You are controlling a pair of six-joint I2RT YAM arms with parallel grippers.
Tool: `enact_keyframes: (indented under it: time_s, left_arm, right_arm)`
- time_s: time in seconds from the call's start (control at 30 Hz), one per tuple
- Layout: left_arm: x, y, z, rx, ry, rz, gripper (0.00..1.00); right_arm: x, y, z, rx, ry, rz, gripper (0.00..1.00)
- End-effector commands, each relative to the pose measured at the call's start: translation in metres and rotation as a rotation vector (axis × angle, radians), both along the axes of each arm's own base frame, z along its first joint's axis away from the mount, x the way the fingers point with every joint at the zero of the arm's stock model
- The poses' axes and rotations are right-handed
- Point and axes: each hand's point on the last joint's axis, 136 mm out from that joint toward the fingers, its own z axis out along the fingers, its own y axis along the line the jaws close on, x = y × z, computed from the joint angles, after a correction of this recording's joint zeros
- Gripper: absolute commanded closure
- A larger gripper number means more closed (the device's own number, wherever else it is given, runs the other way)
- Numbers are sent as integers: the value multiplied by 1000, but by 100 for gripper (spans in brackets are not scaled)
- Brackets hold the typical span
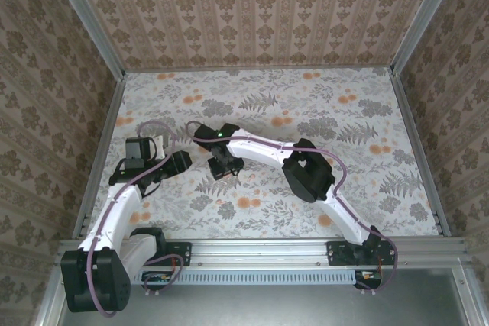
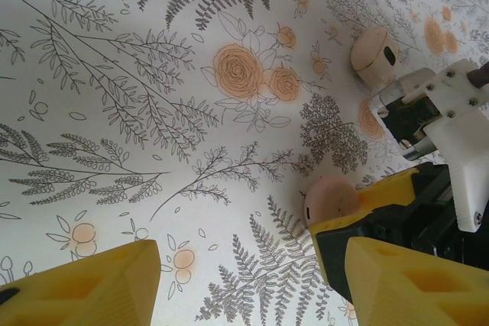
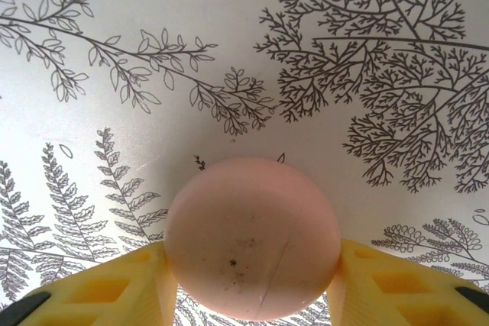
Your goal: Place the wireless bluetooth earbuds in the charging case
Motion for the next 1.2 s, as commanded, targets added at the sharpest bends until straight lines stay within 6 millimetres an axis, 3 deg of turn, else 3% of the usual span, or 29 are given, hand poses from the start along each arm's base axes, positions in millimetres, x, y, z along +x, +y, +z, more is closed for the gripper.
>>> enact_keyframes:
  time_s: [0.0,0.73,1.17]
  left_arm:
    - [5,-5,14,-38,-39,-18,36]
    - [-4,-52,67,-318,-154,-301,42]
    - [-20,-78,81,-469,-75,-463,42]
  right_arm:
    - [3,-7,4,-24,-52,60,53]
    - [-26,-3,94,286,-236,441,60]
    - [-41,4,146,450,-308,520,60]
